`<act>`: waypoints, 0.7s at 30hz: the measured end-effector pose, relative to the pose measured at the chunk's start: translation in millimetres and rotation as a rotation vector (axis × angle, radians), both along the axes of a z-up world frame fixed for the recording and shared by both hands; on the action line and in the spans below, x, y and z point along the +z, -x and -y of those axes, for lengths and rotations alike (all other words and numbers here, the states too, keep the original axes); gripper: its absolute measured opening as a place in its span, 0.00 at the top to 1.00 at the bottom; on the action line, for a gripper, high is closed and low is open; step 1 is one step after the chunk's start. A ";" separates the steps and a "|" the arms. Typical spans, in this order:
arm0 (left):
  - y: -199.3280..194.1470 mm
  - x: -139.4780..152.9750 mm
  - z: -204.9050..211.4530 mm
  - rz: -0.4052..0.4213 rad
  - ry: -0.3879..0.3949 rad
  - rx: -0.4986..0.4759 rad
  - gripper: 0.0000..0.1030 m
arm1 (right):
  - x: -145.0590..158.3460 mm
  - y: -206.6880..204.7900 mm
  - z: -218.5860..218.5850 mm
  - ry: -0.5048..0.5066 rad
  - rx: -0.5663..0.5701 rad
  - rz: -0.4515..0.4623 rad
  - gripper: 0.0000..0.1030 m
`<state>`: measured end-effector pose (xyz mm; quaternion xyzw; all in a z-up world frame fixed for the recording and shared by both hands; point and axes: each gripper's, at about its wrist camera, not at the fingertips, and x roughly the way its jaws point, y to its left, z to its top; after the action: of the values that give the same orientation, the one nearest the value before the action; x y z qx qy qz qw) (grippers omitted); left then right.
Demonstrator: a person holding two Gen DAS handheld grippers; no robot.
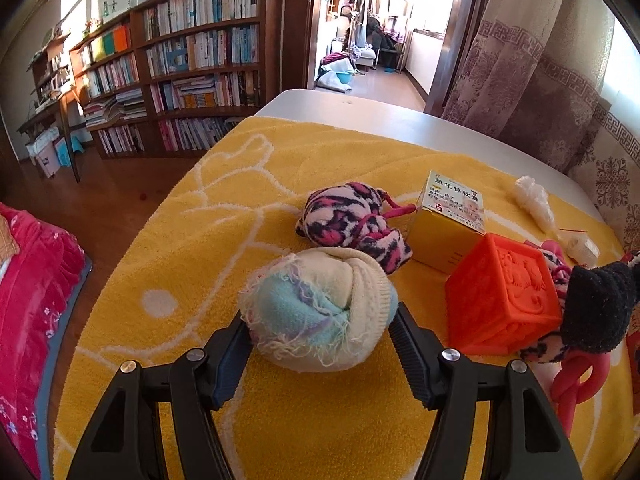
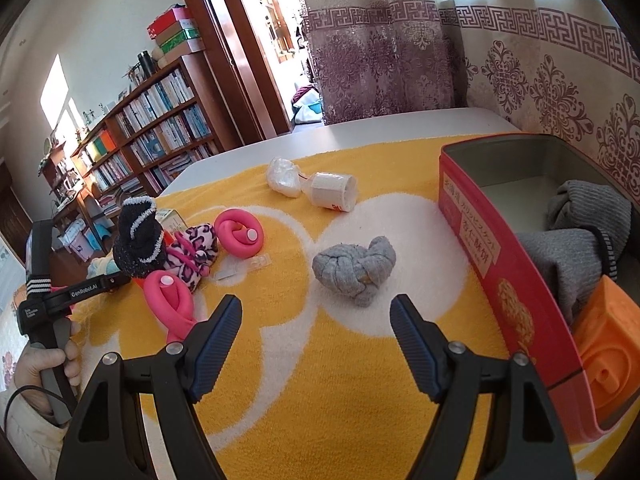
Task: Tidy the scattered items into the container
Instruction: 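Grasp the white-and-blue yarn ball with the left tool while the right approaches the knotted sock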
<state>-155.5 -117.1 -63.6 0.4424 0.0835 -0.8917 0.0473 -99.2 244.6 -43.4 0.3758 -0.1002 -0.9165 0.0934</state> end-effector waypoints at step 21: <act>-32.3 25.1 -29.6 -0.101 -0.040 -0.130 0.40 | -5.7 25.4 8.6 -0.085 -0.006 0.082 0.22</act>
<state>-123.2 -87.4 -38.6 0.4024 0.0747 -0.9121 -0.0237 -124.6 236.0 -49.2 0.4165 -0.0662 -0.9040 0.0704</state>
